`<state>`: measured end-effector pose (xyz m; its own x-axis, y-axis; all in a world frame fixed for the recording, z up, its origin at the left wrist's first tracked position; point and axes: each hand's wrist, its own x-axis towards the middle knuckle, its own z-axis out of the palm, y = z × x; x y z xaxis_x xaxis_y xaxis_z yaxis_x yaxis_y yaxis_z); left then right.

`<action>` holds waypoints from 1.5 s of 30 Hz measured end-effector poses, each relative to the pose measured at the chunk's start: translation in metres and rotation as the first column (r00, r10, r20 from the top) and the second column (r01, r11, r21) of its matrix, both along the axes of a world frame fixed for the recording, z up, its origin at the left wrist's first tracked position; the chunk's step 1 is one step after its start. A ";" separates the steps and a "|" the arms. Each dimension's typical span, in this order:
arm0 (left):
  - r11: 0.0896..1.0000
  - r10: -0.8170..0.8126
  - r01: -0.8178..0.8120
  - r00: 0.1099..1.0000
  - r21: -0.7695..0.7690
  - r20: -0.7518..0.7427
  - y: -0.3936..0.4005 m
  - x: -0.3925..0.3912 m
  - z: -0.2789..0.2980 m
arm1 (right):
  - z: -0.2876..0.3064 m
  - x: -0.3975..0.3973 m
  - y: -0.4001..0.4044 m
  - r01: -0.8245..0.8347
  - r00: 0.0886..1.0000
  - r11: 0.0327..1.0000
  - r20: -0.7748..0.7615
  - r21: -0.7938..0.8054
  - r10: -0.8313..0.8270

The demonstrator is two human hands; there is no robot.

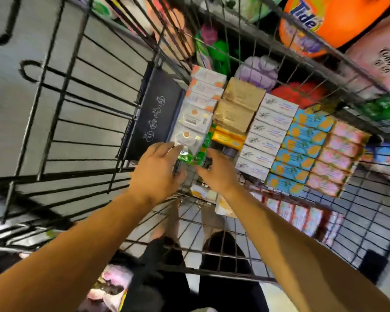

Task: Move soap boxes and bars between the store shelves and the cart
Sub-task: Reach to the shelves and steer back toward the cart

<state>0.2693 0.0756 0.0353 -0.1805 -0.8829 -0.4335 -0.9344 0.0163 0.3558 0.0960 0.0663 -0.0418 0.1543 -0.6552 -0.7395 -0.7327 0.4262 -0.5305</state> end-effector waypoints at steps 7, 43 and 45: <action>0.995 0.057 -0.053 0.998 0.087 -0.042 -0.011 0.012 -0.035 | -0.049 0.042 -0.027 0.359 0.933 0.932 0.029 -0.036 -0.359; 0.736 0.645 -0.567 0.753 0.370 -0.128 -0.010 0.028 -0.042 | -0.068 0.051 -0.036 0.695 0.701 0.708 0.101 0.124 -0.706; 0.743 0.641 -0.564 0.755 0.361 -0.140 -0.010 0.028 -0.041 | -0.068 0.054 -0.038 0.725 0.666 0.678 0.126 0.121 -0.735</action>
